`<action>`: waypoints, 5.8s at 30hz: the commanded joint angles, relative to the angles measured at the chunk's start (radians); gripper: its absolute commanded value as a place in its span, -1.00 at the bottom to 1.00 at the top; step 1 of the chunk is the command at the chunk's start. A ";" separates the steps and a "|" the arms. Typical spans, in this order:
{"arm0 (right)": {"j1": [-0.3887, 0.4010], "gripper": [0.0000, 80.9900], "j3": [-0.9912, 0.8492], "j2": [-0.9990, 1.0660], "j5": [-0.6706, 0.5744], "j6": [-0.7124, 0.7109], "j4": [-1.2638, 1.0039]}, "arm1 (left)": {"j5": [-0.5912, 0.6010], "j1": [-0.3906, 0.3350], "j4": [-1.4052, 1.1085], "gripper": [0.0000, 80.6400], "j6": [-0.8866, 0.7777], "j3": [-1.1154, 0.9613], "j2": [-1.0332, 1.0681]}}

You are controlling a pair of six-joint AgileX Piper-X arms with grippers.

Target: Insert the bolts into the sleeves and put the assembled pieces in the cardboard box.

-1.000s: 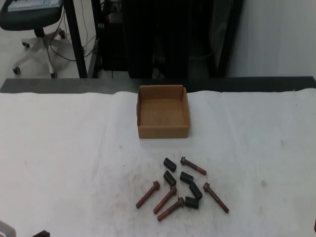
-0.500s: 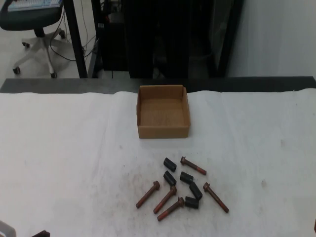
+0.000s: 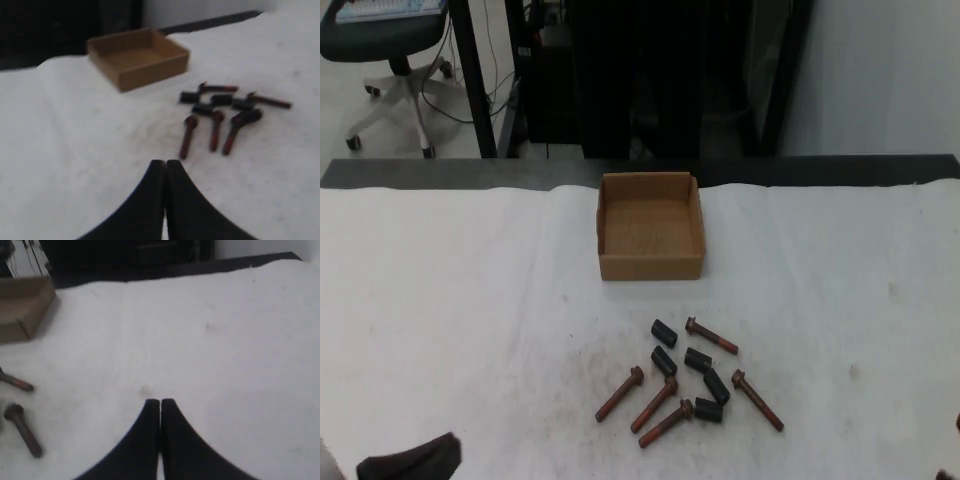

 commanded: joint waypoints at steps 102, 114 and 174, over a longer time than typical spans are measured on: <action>0.040 -0.40 -0.812 1.091 -0.329 -0.226 0.263 | -0.684 -0.634 0.420 -0.12 0.172 -1.139 1.818; 0.040 -0.40 -0.812 1.091 -0.329 -0.226 0.265 | -0.683 -0.634 0.339 -0.12 0.202 -1.139 1.827; 0.203 -0.40 -0.825 1.157 -0.417 -0.235 0.113 | -0.615 -0.427 0.497 -0.99 -0.025 -1.391 1.608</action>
